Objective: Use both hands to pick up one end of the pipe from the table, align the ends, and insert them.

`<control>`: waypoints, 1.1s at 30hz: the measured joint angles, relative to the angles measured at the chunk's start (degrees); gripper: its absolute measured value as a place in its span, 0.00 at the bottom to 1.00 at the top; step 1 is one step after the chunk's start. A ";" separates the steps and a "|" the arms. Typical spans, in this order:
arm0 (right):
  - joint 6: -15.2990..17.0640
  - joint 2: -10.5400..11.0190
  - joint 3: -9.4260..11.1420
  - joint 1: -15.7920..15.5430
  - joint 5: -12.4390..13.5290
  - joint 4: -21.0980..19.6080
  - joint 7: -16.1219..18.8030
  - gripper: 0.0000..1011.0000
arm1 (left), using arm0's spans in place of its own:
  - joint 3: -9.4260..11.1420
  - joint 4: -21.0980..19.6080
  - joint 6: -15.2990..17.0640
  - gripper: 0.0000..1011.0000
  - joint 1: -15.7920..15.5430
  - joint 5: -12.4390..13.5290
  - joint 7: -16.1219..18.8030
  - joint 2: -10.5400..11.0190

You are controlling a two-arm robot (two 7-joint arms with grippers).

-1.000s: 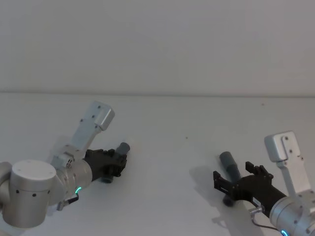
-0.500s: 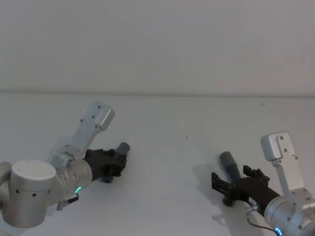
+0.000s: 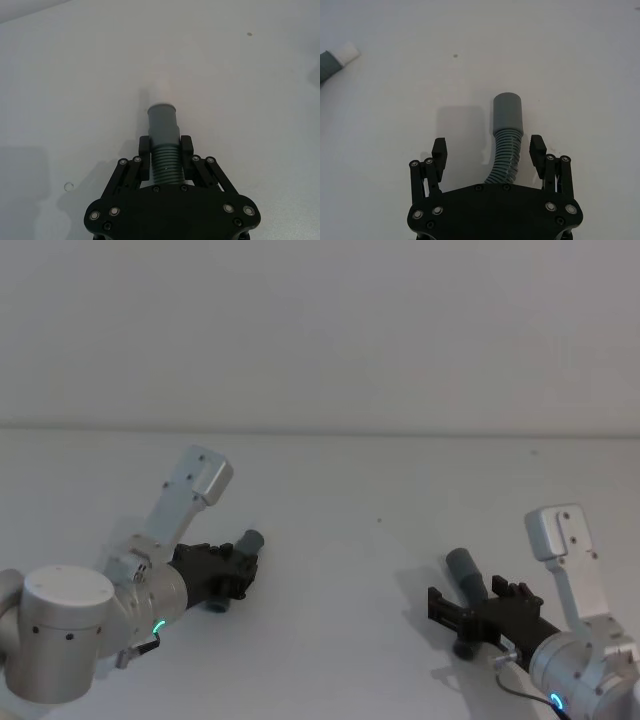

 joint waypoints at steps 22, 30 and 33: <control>0.53 -1.44 0.11 0.96 -0.74 2.00 -0.18 0.77 | 0.00 0.00 0.00 0.34 0.00 0.00 0.00 0.00; 0.58 -1.61 0.10 1.04 -0.82 2.22 -0.19 0.52 | 0.00 0.00 0.00 0.34 0.00 0.00 0.00 0.00; 0.59 -1.65 0.10 1.06 -0.84 2.27 -0.19 0.41 | 0.00 0.00 0.00 0.34 0.00 0.00 0.00 0.00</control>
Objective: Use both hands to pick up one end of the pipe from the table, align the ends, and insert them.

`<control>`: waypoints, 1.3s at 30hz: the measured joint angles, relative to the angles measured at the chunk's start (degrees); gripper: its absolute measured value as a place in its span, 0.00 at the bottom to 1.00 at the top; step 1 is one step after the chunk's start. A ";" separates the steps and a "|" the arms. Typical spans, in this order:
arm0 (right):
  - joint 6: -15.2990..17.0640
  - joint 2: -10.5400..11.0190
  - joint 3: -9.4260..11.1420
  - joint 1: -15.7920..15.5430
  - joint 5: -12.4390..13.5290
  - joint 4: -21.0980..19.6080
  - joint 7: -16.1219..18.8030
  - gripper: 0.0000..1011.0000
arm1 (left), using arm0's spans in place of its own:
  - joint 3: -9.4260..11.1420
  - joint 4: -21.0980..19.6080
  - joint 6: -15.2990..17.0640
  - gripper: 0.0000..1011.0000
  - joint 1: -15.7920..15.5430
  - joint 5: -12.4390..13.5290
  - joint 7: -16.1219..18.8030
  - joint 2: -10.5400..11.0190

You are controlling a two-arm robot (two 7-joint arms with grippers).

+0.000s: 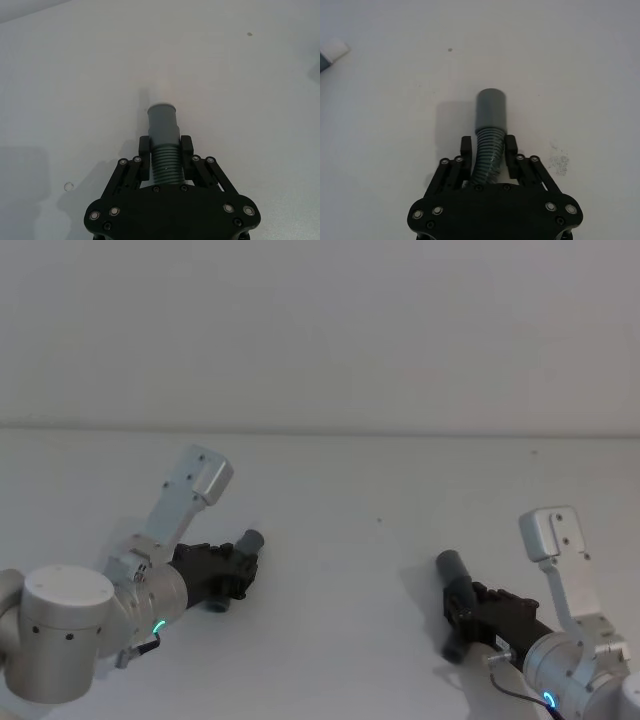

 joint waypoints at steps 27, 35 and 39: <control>-0.05 -0.02 -0.03 0.08 -0.11 0.21 0.13 0.17 | 0.00 0.00 0.00 0.34 0.00 0.00 0.01 0.00; -1.83 1.11 -0.25 0.31 -0.20 0.79 2.36 0.17 | 0.38 0.23 0.10 0.34 -0.69 0.48 -0.25 0.00; -3.72 1.64 0.08 0.40 0.47 0.88 4.36 0.17 | 0.92 0.27 0.13 0.34 -1.55 1.20 -0.65 0.25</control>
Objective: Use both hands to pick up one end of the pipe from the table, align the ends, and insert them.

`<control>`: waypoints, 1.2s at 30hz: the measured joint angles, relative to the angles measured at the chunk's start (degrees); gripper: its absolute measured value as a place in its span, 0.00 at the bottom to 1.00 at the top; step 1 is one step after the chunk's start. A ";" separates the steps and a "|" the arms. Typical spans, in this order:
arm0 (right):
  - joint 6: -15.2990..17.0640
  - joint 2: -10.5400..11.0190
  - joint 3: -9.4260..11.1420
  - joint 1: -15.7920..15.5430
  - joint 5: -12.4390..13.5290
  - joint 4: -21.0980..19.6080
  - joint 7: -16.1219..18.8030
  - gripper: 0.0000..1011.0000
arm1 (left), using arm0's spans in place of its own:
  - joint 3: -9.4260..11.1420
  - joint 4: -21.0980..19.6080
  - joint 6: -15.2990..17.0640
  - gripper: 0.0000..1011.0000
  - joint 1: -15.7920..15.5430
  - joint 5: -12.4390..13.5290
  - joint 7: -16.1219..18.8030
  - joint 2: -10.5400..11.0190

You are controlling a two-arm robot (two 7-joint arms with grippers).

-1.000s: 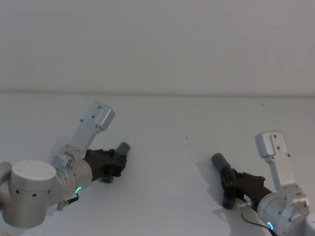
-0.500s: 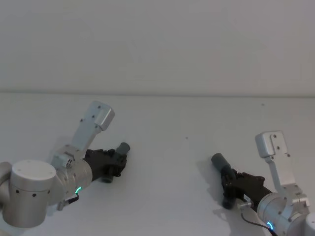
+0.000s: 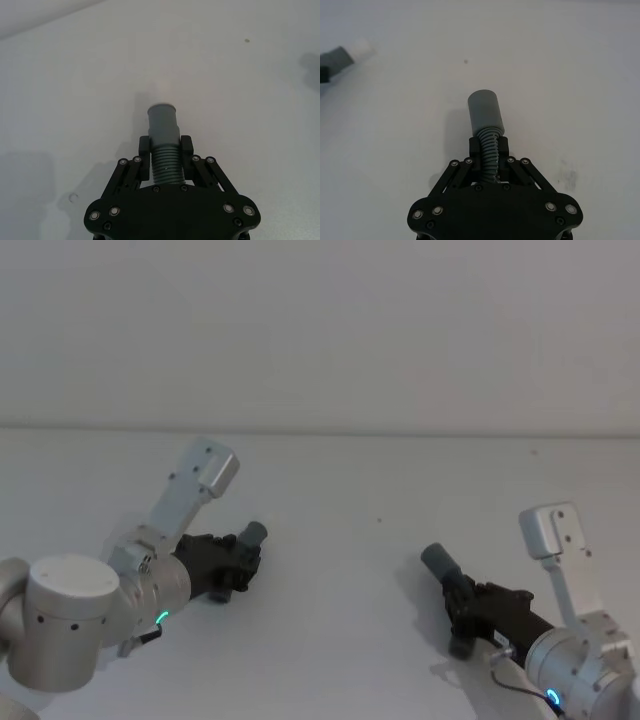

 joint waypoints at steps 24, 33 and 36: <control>-13.34 6.03 3.28 1.45 8.48 -0.15 17.69 0.16 | 4.00 0.76 -6.88 0.34 -6.68 2.73 -11.06 5.93; -18.85 9.63 3.53 1.93 10.77 1.22 26.27 0.16 | 4.71 1.80 -11.07 0.34 -8.81 0.89 -18.94 9.08; -21.07 10.98 3.46 2.06 11.12 1.87 29.05 0.16 | 4.90 2.09 -12.39 0.34 -9.52 0.12 -21.58 10.19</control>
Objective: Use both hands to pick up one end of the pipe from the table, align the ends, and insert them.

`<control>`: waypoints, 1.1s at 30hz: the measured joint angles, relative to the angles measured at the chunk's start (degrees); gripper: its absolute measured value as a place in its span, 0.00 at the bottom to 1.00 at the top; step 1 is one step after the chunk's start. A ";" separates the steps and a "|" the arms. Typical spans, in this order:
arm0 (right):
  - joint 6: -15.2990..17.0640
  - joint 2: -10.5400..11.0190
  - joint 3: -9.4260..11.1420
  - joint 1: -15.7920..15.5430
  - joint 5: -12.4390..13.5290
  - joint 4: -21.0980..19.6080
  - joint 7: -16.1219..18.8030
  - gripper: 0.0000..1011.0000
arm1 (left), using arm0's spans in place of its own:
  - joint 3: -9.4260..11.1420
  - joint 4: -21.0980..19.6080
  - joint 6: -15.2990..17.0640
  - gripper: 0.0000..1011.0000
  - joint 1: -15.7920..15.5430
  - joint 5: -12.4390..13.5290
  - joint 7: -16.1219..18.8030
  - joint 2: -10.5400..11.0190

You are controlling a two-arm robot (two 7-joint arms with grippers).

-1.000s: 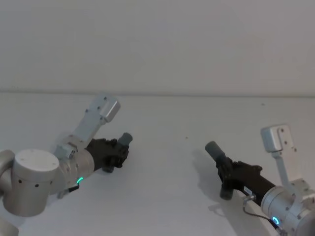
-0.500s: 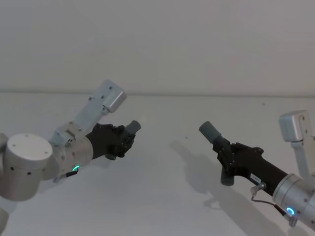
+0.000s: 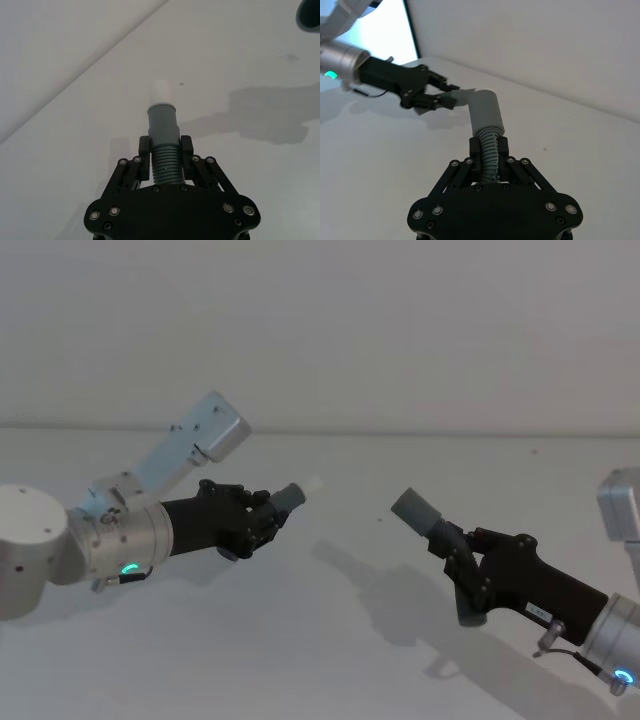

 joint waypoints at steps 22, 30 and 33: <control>-20.74 6.59 -1.15 1.69 0.21 6.41 17.77 0.16 | 1.03 0.26 -5.91 0.34 -4.71 -6.40 -18.67 7.60; -26.41 7.54 -1.86 2.95 -1.35 8.32 20.51 0.16 | 1.69 0.10 -5.89 0.34 -5.93 -7.90 -22.77 9.28; -27.94 7.69 -2.09 3.30 -2.18 8.71 20.84 0.16 | 2.13 0.13 -5.70 0.34 -6.49 -8.49 -24.26 9.81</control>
